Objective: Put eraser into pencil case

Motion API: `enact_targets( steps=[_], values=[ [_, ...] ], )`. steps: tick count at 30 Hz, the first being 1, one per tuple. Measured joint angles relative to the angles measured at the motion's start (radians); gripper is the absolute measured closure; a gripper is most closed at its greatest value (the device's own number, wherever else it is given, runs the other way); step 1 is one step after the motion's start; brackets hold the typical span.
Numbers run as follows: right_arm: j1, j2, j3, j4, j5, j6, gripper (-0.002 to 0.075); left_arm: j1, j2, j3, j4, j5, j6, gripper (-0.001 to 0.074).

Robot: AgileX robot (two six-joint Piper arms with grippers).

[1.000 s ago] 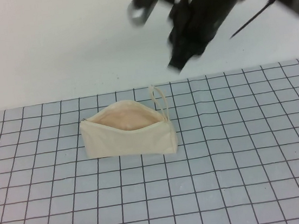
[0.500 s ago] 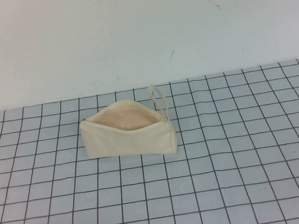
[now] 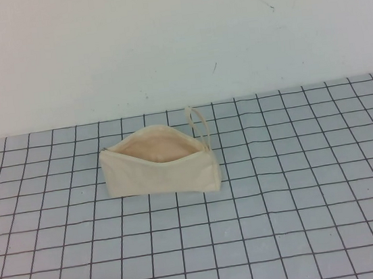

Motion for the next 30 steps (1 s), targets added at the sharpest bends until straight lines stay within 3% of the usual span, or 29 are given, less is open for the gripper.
enact_targets(
  steps=[6, 11, 27, 30],
  values=[
    [0.0, -0.162, 0.347, 0.032, -0.257, 0.147, 0.0726, 0.0, 0.0, 0.0, 0.0, 0.0, 0.0, 0.0736],
    [0.0, -0.217, 0.547, 0.058, -0.345, 0.179, 0.0726, 0.0, 0.0, 0.0, 0.0, 0.0, 0.0, 0.0736],
    [0.0, -0.249, 0.774, 0.115, -0.333, 0.182, 0.0726, 0.0, 0.0, 0.0, 0.0, 0.0, 0.0, 0.0736],
    [-0.048, -0.355, 0.81, 0.15, -0.387, 0.182, 0.0726, 0.0, 0.0, 0.0, 0.0, 0.0, 0.0, 0.0736]
  ],
)
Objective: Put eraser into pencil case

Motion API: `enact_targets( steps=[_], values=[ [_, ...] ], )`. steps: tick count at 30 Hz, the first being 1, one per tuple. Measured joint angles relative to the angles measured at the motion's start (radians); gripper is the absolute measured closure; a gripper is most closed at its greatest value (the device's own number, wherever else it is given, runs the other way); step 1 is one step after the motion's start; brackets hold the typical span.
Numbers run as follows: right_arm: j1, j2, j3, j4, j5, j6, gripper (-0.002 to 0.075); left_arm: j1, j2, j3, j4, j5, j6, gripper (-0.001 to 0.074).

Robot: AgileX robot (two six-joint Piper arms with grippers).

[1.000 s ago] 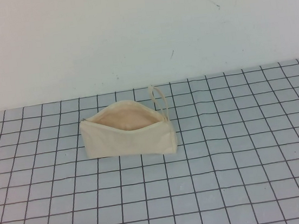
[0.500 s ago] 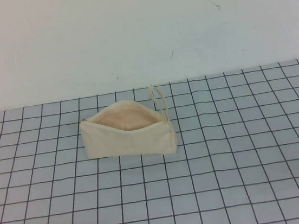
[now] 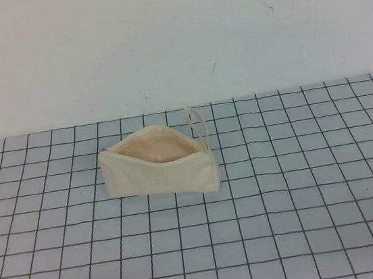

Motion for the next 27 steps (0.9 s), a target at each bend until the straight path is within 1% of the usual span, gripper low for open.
enact_targets(
  steps=[2, 3, 5, 10, 14, 17, 19, 27],
  values=[
    [-0.071, -0.094, 0.048, 0.005, -0.078, 0.0, 0.0726, 0.0, 0.0, 0.0, 0.0, 0.0, 0.0, 0.0736],
    [-0.159, -0.181, 0.114, 0.007, -0.175, 0.0, 0.0726, 0.0, 0.0, 0.0, 0.0, 0.0, 0.0, 0.0736],
    [-0.246, -0.276, 0.194, -0.001, -0.268, 0.0, 0.0726, 0.0, 0.0, 0.0, 0.0, 0.0, 0.0, 0.0736],
    [-0.415, -0.473, 0.387, -0.024, -0.446, 0.0, 0.0726, 0.0, 0.0, 0.0, 0.0, 0.0, 0.0, 0.0736],
    [-0.515, -0.583, 0.512, -0.025, -0.51, 0.0, 0.0726, 0.0, 0.0, 0.0, 0.0, 0.0, 0.0, 0.0736],
    [-0.565, -0.639, 0.548, -0.025, -0.505, 0.0, 0.0726, 0.0, 0.0, 0.0, 0.0, 0.0, 0.0, 0.0736],
    [-0.58, -0.648, 0.551, -0.025, -0.483, 0.0, 0.0726, 0.0, 0.0, 0.0, 0.0, 0.0, 0.0, 0.0736],
    [-0.588, -0.65, 0.551, -0.025, -0.404, 0.0, 0.0726, 0.0, 0.0, 0.0, 0.0, 0.0, 0.0, 0.0736]
  ],
)
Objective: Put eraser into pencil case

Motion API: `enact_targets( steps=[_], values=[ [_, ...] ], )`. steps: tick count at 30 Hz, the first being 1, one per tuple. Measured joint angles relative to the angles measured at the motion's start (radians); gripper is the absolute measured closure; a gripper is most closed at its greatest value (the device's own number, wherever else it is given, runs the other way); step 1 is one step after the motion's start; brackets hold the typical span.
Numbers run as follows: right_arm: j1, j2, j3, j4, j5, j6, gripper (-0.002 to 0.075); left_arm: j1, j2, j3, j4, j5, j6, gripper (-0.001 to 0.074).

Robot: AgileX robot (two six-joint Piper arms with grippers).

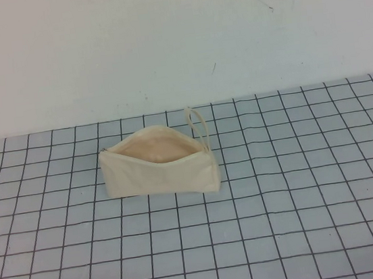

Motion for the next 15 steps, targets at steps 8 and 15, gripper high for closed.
enact_targets(
  steps=[8, 15],
  values=[
    [0.0, 0.0, -0.002, 0.019, 0.077, 0.044, 0.0726, 0.0, 0.0, 0.0, 0.0, 0.0, 0.0, 0.0736],
    [0.0, 0.0, -0.004, 0.022, 0.086, 0.124, 0.0726, 0.0, 0.0, 0.0, 0.0, 0.0, 0.0, 0.0736]
  ],
)
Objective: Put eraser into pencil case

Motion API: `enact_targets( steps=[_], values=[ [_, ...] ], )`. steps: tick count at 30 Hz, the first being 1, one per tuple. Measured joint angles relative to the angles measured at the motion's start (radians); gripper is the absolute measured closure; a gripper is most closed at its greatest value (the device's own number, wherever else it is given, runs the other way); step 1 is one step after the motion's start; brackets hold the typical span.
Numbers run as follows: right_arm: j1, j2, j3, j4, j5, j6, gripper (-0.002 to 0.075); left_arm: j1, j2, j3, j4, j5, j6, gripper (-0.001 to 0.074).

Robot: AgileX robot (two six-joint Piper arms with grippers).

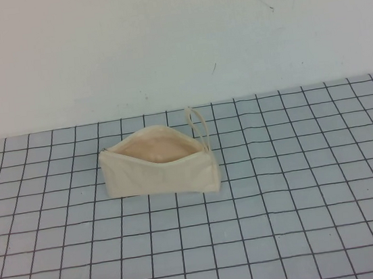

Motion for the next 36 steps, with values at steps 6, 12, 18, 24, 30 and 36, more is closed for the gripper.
enact_targets(
  steps=[6, 12, 18, 24, 30, 36],
  values=[
    [0.0, 0.0, 0.0, 0.002, 0.0, 0.004, 0.0726, 0.0, 0.0, 0.0, 0.0, 0.0, 0.0, 0.0736],
    [0.0, 0.0, -0.001, 0.002, 0.006, 0.005, 0.0726, 0.0, 0.0, 0.0, 0.0, 0.0, 0.0, 0.0736],
    [0.0, 0.0, -0.002, 0.002, 0.008, -0.032, 0.0726, 0.0, 0.0, 0.0, 0.0, 0.0, 0.0, 0.0736],
    [0.0, 0.0, -0.002, 0.002, 0.008, -0.047, 0.0726, 0.0, 0.0, 0.0, 0.0, 0.0, 0.0, 0.0736],
    [0.0, 0.0, -0.002, 0.002, 0.008, -0.048, 0.0726, 0.0, 0.0, 0.0, 0.0, 0.0, 0.0, 0.0736],
    [0.0, 0.0, -0.002, 0.002, 0.008, -0.048, 0.0726, 0.0, 0.0, 0.0, 0.0, 0.0, 0.0, 0.0736]
  ],
)
